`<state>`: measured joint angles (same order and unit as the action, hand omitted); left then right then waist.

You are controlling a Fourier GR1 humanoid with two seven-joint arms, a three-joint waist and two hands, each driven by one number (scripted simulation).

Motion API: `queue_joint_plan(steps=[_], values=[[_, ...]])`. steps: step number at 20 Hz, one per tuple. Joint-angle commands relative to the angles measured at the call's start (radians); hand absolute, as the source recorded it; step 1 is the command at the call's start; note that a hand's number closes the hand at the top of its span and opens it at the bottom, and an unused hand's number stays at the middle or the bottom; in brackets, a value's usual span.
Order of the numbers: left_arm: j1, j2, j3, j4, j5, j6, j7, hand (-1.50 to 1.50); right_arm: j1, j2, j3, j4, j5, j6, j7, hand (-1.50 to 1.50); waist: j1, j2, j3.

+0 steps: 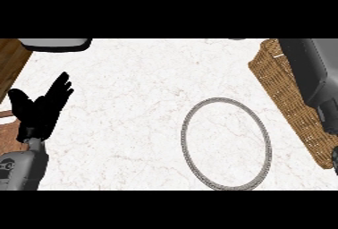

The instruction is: Pick the bell pepper from the placemat and place it in the basket

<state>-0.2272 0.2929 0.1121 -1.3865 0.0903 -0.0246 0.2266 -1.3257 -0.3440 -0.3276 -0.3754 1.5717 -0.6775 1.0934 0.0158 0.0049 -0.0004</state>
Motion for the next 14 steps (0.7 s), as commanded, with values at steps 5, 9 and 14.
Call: queue_joint_plan(steps=[5, 9, 14], values=[[0.023, 0.020, 0.018, -0.063, 0.014, -0.016, 0.047, 0.00, 0.146, -0.008, -0.046, -0.073, -0.052, -0.124, 0.013, 1.50, -0.003, -0.004, 0.001], [-0.010, -0.027, -0.006, -0.022, -0.016, 0.019, 0.032, 0.00, 0.202, -0.053, -0.088, -0.079, -0.133, -0.155, -0.106, 1.50, -0.004, -0.001, 0.001], [-0.014, 0.022, 0.028, -0.035, 0.017, -0.024, 0.057, 0.00, 0.273, -0.057, -0.120, -0.107, -0.034, -0.230, 0.084, -1.50, -0.002, -0.001, 0.001]])
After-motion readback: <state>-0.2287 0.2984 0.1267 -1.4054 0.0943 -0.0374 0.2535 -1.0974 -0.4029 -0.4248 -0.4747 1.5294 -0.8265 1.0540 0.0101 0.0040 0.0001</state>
